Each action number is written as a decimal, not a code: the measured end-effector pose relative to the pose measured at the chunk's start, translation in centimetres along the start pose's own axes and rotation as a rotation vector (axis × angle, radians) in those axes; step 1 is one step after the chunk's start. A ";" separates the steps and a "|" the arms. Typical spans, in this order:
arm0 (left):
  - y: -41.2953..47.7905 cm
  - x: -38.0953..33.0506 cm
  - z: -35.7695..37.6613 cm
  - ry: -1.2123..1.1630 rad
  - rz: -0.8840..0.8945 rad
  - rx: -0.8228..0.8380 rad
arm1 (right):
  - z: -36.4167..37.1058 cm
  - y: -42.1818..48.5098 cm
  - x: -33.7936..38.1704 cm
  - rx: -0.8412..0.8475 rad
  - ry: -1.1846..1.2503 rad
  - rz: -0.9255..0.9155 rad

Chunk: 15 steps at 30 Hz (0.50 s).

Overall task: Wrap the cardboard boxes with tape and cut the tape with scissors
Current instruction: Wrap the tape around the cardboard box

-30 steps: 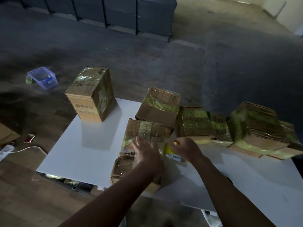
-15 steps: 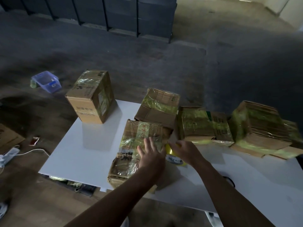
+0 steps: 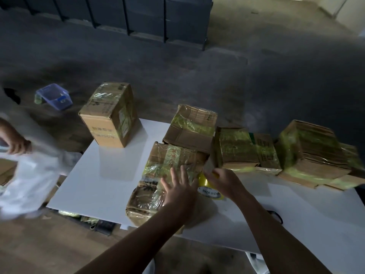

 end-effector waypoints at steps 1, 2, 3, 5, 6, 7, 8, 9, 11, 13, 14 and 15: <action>-0.2 0.1 0.0 -0.003 0.009 -0.002 | -0.1 -0.2 0.2 -0.012 -0.007 -0.012; -0.3 0.3 0.0 -0.016 0.016 -0.008 | -0.2 -0.3 0.4 -0.026 -0.006 -0.022; -0.5 0.5 -0.1 -0.034 0.020 -0.020 | -0.3 -0.4 0.7 -0.038 -0.003 -0.033; -1.0 0.9 -0.4 -0.067 0.025 -0.047 | -0.6 -0.6 1.5 -0.056 -0.006 -0.064; -1.2 1.1 -0.5 -0.084 0.031 -0.056 | -0.7 -0.6 1.9 -0.062 -0.012 -0.072; -1.5 1.2 -0.6 -0.109 0.041 -0.061 | -0.9 -0.6 2.3 -0.064 -0.009 -0.072; -1.8 1.4 -0.7 -0.145 0.053 -0.069 | -1.1 -0.7 2.6 -0.063 0.011 -0.069; -2.0 1.5 -0.9 -0.190 0.066 -0.081 | -1.3 -0.7 2.9 -0.061 0.042 -0.065; -2.5 1.9 -1.5 -0.286 0.095 -0.101 | -2.0 -0.9 3.6 -0.064 0.090 -0.066; -2.9 2.5 -2.0 -0.402 0.123 -0.134 | -2.9 -1.1 4.6 -0.073 0.111 -0.092; -3.1 2.9 -2.2 -0.470 0.136 -0.150 | -3.4 -1.2 5.1 -0.077 0.114 -0.104; -3.2 3.3 -2.3 -0.534 0.152 -0.163 | -3.9 -1.1 5.7 -0.081 0.120 -0.115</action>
Point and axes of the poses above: each hand's wrist, its own y-axis towards the middle knuckle, its own z-axis out of the palm, x = y × z, the point moved 8 cm from there along y, towards the middle knuckle, and after that the axes turned 10 degrees about x, right-handed, at the moved point
